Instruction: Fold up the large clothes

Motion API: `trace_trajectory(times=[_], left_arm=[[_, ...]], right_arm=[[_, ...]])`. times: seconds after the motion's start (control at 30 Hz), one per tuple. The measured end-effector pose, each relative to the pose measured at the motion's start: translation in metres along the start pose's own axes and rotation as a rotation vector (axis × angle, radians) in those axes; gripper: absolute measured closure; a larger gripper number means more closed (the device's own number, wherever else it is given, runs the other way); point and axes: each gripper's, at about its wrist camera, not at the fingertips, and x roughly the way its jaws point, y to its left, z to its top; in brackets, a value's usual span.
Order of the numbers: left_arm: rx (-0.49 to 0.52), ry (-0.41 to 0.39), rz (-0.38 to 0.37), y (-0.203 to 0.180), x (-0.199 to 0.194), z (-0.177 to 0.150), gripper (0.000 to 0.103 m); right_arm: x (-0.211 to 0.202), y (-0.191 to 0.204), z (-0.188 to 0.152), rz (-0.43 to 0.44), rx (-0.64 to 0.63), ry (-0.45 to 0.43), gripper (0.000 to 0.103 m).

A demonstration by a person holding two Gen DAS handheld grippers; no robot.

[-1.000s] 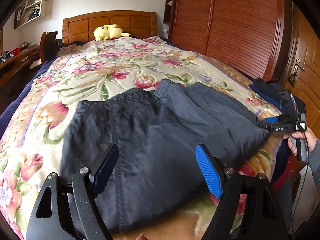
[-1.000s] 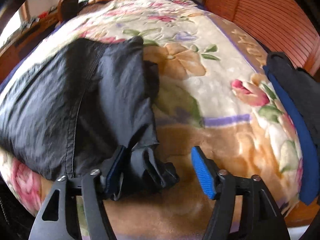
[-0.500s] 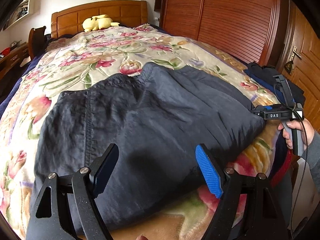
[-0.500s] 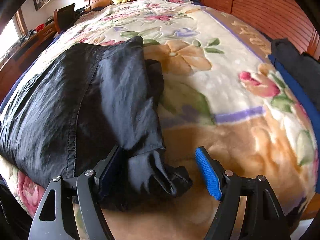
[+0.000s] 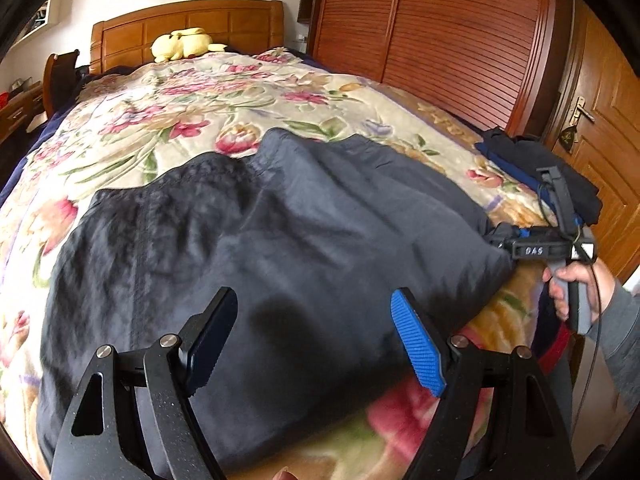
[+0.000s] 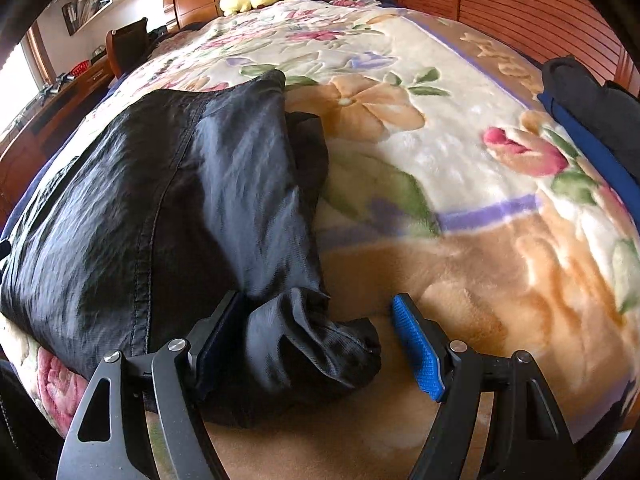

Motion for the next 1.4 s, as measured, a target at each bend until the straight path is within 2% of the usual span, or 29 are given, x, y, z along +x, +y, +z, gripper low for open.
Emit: trace_trajectory(times=[0.1,0.3,0.6,0.7,0.8,0.9,0.97,1.03,1.1,1.2,1.33,1.4], left_arm=[[0.012,0.012,-0.016,-0.010,0.010,0.007,0.023],[0.042,0.055,0.000,-0.026,0.033,0.013,0.023],[0.057,0.090,0.013,-0.027,0.044,0.009,0.023],[0.059,0.102,0.012,-0.027,0.049,0.007,0.022],[0.071,0.108,0.023,-0.028,0.052,0.005,0.022],[0.074,0.108,0.025,-0.029,0.052,0.005,0.022],[0.069,0.107,0.021,-0.029,0.051,0.005,0.022],[0.061,0.102,0.014,-0.026,0.046,0.006,0.022],[0.053,0.089,0.010,-0.021,0.038,0.007,0.022],[0.031,0.055,0.013,-0.008,0.021,0.008,0.022],[-0.002,-0.007,0.028,0.016,-0.014,0.007,0.022],[-0.024,-0.040,0.045,0.032,-0.034,0.005,0.022]], right_arm=[[0.002,-0.005,-0.005,0.020,0.024,-0.024,0.023],[0.002,-0.007,-0.011,0.029,0.026,-0.052,0.023],[0.000,-0.007,-0.016,0.027,0.021,-0.074,0.022],[0.000,-0.007,-0.016,0.032,0.030,-0.066,0.022],[0.002,-0.014,-0.011,0.071,0.087,-0.014,0.022],[0.002,-0.011,-0.006,0.055,0.078,0.008,0.023],[0.001,-0.008,-0.005,0.051,0.074,0.018,0.029],[-0.003,-0.004,-0.002,0.097,0.071,0.028,0.059],[-0.009,0.000,0.002,0.151,0.068,0.037,0.080],[-0.029,0.009,0.009,0.119,0.026,-0.011,0.085],[-0.072,0.020,0.029,0.176,0.039,-0.138,0.088],[-0.093,0.038,0.043,0.187,0.005,-0.193,0.088]])
